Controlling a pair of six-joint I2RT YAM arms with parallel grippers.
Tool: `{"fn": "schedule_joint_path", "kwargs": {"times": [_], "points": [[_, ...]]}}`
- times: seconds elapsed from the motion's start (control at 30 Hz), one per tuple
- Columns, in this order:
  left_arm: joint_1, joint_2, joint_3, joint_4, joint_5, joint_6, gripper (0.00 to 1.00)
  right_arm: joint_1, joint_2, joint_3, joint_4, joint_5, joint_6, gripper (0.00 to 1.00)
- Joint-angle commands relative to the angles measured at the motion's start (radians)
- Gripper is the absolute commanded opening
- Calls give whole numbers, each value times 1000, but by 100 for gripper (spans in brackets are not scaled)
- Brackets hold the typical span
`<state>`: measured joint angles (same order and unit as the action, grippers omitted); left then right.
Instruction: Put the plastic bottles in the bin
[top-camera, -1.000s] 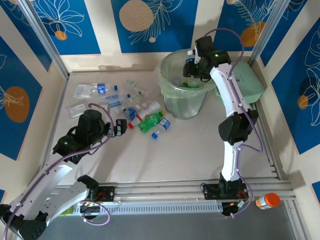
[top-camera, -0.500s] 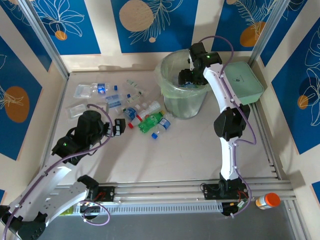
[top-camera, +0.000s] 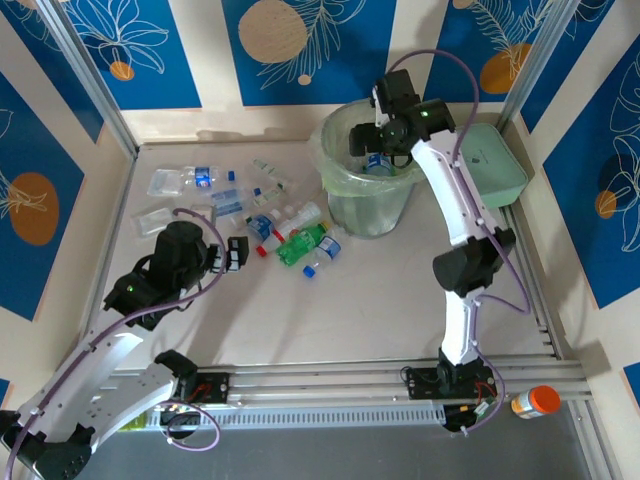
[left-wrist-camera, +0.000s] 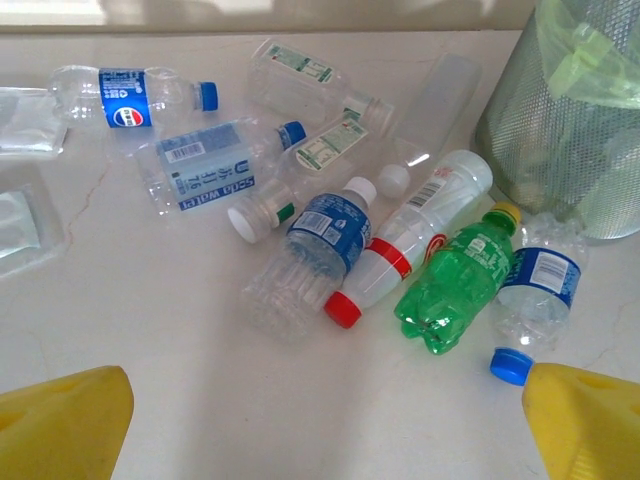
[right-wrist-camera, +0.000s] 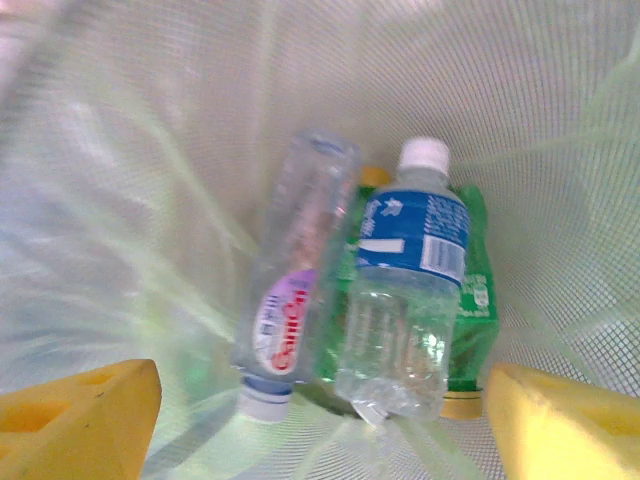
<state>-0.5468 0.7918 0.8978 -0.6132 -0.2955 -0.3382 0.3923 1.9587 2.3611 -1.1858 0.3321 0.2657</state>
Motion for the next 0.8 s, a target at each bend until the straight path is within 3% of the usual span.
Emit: {"fn": "schedule_joint_path", "kwargs": {"times": [0.0,0.37,0.6,0.77], "points": [[-11,-12,-16,15,-43,19,99,44,-149,-93,79,-10,7,83],[-8,68,35,-23,-45,-42,99,115,-735,-897,493,-313,90,74],[33,276,218,-59,-40,-199,99,142,-905,-1146,515,-373,141,72],[190,550,440,-145,22,-426,99,161,-967,-1258,569,-404,183,72]]}}
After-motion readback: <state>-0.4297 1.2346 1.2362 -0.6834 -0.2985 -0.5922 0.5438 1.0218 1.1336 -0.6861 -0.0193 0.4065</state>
